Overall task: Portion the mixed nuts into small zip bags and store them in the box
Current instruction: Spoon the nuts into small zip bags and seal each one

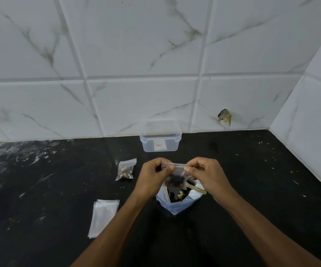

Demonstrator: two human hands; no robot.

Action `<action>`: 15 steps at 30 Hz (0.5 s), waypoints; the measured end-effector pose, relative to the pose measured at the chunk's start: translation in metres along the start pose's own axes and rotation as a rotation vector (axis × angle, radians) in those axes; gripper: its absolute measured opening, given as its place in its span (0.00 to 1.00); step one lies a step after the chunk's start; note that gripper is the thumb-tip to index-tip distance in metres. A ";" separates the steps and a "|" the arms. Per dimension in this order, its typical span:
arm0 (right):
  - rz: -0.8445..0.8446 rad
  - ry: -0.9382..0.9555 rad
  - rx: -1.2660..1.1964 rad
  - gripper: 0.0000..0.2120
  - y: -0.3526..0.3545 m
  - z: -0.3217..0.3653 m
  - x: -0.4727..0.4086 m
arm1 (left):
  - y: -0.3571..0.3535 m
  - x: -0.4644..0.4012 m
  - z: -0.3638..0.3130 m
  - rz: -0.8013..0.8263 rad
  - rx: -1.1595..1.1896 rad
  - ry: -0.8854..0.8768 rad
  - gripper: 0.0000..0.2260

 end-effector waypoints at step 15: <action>0.003 -0.109 -0.145 0.05 -0.009 -0.009 0.000 | 0.020 0.002 0.010 -0.067 0.023 0.041 0.07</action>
Point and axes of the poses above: each hand's wrist, its own x-axis away from the middle knuckle, its own y-axis out of the back of the hand, z = x × y, the point moved 6 cm from there along -x, towards the middle knuckle, and after that the axes turned 13 degrees about y, right-handed, at the moved point
